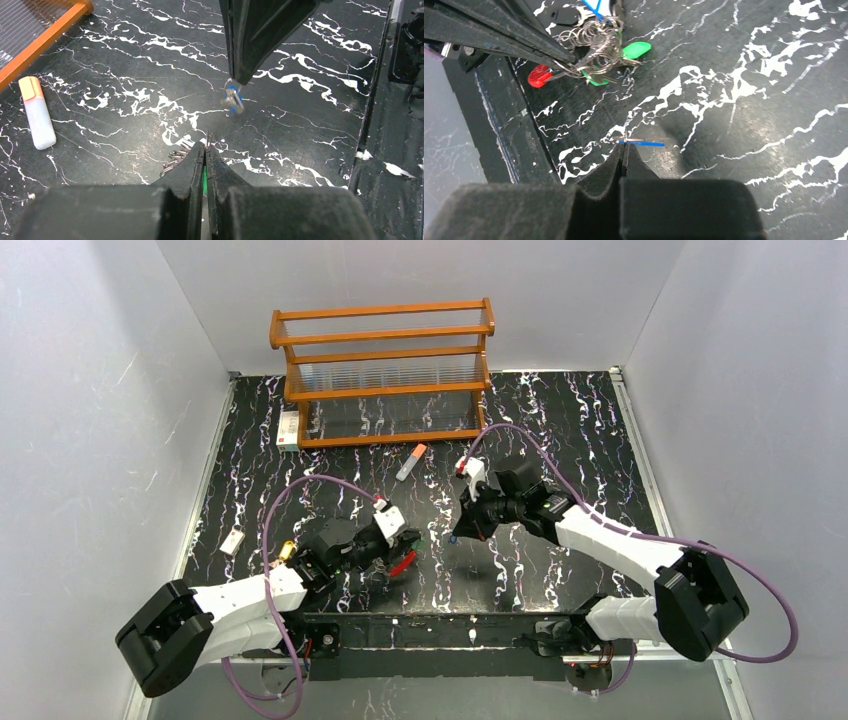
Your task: Put the keys on the keyring
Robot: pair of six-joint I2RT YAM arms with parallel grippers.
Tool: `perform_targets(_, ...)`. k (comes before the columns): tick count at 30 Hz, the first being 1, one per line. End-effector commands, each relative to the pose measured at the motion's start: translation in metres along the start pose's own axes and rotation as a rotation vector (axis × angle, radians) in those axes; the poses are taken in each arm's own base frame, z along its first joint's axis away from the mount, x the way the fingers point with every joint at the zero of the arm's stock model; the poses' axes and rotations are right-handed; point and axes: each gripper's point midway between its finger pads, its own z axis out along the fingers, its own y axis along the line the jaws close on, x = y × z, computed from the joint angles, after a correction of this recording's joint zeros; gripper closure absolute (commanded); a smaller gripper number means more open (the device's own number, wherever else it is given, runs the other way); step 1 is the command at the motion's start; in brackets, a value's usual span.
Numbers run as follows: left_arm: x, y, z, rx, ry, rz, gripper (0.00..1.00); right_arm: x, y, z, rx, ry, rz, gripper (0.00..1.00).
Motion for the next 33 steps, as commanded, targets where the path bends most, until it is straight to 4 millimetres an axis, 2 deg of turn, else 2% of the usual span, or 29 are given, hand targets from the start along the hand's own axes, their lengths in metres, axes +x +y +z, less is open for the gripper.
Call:
perform_targets(1, -0.018, -0.007, -0.001, 0.033, -0.080, -0.008, 1.00, -0.021, 0.022, 0.003, -0.088, -0.021, -0.093, 0.99)
perform_targets(14, -0.017, -0.011, -0.001, 0.056, -0.076, -0.013, 1.00, -0.036, 0.054, 0.016, -0.177, -0.023, -0.136, 0.99)
perform_targets(33, -0.020, -0.010, -0.002, 0.047, -0.086, -0.011, 1.00, -0.051, 0.066, 0.015, -0.203, -0.049, -0.177, 0.99)
